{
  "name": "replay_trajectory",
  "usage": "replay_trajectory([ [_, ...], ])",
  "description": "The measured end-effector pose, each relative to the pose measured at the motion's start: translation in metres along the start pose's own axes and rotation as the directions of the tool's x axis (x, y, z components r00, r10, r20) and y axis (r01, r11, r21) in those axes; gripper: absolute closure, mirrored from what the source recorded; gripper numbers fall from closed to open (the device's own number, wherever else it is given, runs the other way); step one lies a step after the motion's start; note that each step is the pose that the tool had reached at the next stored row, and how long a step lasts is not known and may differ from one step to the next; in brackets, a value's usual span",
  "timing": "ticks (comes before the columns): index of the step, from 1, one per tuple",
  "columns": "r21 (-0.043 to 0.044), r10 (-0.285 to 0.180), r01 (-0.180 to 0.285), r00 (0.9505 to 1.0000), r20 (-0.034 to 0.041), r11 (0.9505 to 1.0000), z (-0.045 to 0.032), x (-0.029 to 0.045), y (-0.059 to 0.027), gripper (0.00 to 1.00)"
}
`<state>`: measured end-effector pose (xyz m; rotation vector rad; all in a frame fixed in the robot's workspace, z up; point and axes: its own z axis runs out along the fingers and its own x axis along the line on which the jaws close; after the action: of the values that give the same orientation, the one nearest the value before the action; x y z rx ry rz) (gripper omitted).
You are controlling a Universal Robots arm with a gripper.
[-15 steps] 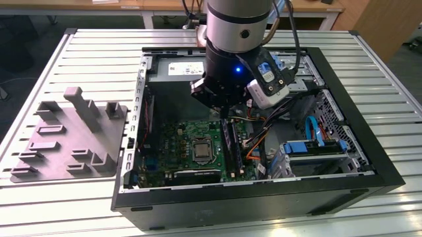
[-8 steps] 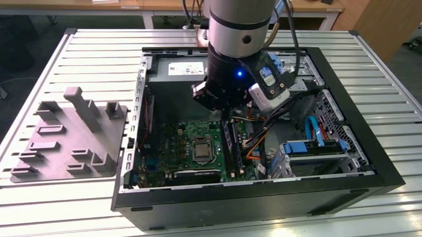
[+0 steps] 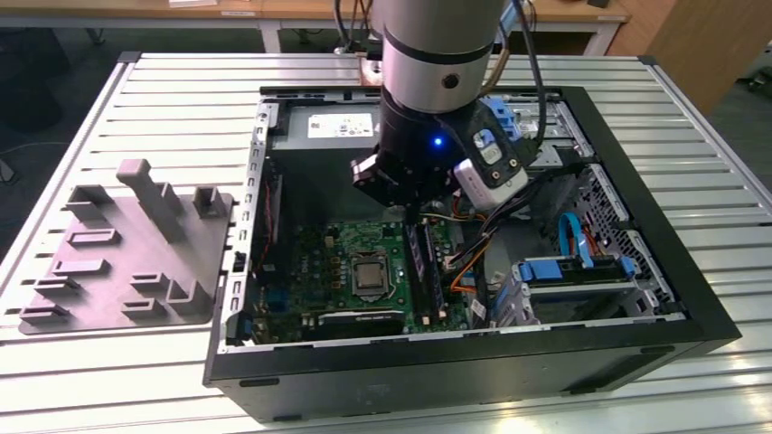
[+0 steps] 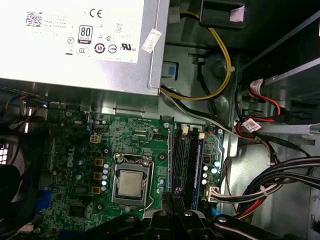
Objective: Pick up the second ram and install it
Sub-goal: 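Insert the second ram into the second slot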
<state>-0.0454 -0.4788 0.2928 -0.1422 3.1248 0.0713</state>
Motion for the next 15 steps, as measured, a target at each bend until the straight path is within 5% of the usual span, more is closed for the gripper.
replay_trajectory([
  [15,0.0002,0.015,-0.015,0.9999,0.0008,0.9999,0.0092,-0.0003,-0.0004,0.89],
])
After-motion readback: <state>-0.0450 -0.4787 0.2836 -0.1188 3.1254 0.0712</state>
